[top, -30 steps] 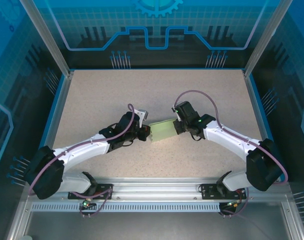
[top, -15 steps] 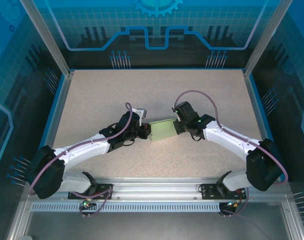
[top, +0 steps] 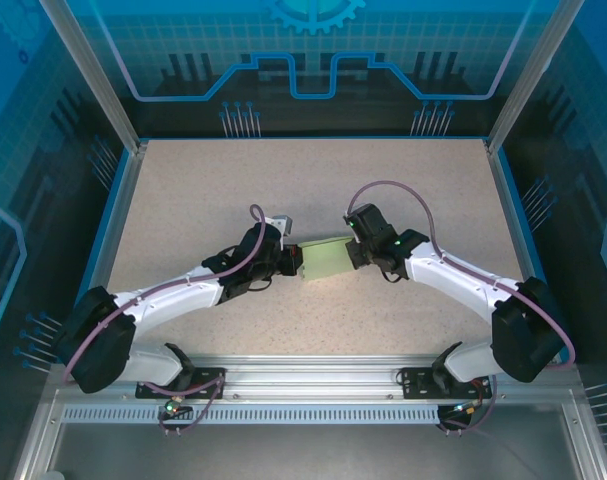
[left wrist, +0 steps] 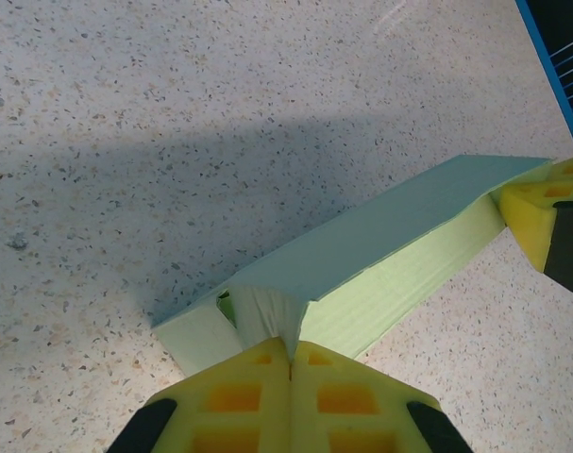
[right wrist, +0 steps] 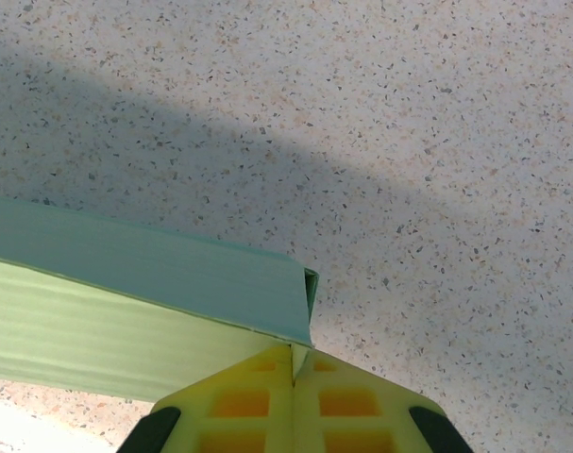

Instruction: Fold the paper box

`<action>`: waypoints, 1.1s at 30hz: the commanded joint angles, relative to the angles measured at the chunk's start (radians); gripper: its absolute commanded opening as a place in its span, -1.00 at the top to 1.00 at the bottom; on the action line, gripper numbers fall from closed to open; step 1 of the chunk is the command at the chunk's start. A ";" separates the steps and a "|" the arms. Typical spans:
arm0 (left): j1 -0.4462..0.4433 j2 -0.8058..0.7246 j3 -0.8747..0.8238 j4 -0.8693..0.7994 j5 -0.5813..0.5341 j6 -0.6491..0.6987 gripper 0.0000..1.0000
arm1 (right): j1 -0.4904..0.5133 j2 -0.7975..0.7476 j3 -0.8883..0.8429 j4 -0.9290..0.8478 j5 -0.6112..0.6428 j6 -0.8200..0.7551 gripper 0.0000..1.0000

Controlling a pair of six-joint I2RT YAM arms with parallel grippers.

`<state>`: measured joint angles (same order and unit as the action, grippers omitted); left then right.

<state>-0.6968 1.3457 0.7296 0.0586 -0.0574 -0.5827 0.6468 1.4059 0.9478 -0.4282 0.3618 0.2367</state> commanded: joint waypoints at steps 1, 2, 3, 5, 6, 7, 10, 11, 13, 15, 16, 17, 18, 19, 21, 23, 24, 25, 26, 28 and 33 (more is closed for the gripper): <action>-0.024 0.008 -0.004 0.128 0.039 -0.029 0.93 | 0.050 -0.002 -0.014 0.011 -0.077 0.009 0.98; -0.024 0.009 -0.005 0.131 0.036 -0.030 0.93 | 0.051 -0.001 -0.015 0.011 -0.075 0.009 0.98; -0.024 0.008 -0.005 0.135 0.036 -0.033 0.93 | 0.052 -0.001 -0.015 0.010 -0.072 0.009 0.98; -0.025 0.010 -0.006 0.142 0.034 -0.038 0.93 | 0.053 -0.001 -0.017 0.008 -0.070 0.009 0.98; -0.025 0.013 -0.007 0.148 0.034 -0.042 0.93 | 0.051 -0.001 -0.017 0.008 -0.068 0.009 0.98; -0.024 0.016 -0.006 0.150 0.033 -0.044 0.93 | 0.053 0.000 -0.018 0.008 -0.069 0.009 0.98; -0.024 0.026 -0.008 0.156 0.034 -0.050 0.93 | 0.056 -0.001 -0.018 0.008 -0.068 0.011 0.98; -0.025 0.029 -0.008 0.158 0.034 -0.054 0.93 | 0.056 0.000 -0.017 0.008 -0.069 0.012 0.98; -0.025 0.033 -0.007 0.165 0.034 -0.061 0.93 | 0.060 0.001 -0.016 0.008 -0.070 0.012 0.98; -0.025 0.035 -0.009 0.173 0.034 -0.066 0.94 | 0.062 0.004 -0.017 0.009 -0.069 0.013 0.98; -0.024 0.035 -0.011 0.175 0.034 -0.069 0.94 | 0.064 0.005 -0.017 0.008 -0.069 0.013 0.98; -0.025 0.036 -0.012 0.179 0.033 -0.072 0.94 | 0.065 0.005 -0.019 0.010 -0.069 0.013 0.98; -0.025 0.037 -0.013 0.182 0.033 -0.074 0.94 | 0.066 0.006 -0.019 0.011 -0.067 0.013 0.98; -0.025 0.036 -0.012 0.183 0.033 -0.075 0.94 | 0.066 0.005 -0.018 0.011 -0.067 0.013 0.98; -0.025 0.034 -0.012 0.184 0.030 -0.077 0.94 | 0.067 0.005 -0.020 0.012 -0.067 0.015 0.98; -0.025 0.034 -0.012 0.185 0.028 -0.077 0.94 | 0.068 0.005 -0.021 0.014 -0.066 0.015 0.98; -0.024 0.033 -0.012 0.186 0.027 -0.079 0.95 | 0.069 0.005 -0.023 0.015 -0.067 0.016 0.98; -0.025 0.034 -0.012 0.186 0.027 -0.079 0.94 | 0.070 0.007 -0.024 0.017 -0.067 0.016 0.98; -0.025 0.033 -0.010 0.186 0.026 -0.080 0.95 | 0.069 0.007 -0.026 0.019 -0.068 0.018 0.98; -0.024 0.034 -0.011 0.191 0.026 -0.085 0.95 | 0.070 0.009 -0.028 0.019 -0.068 0.019 0.98; -0.025 0.042 -0.005 0.207 0.027 -0.095 0.95 | 0.073 0.008 -0.032 0.020 -0.065 0.021 0.98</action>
<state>-0.6968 1.3754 0.7170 0.1440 -0.0868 -0.6563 0.6670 1.4059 0.9363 -0.4263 0.4061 0.2512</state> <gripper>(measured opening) 0.051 0.053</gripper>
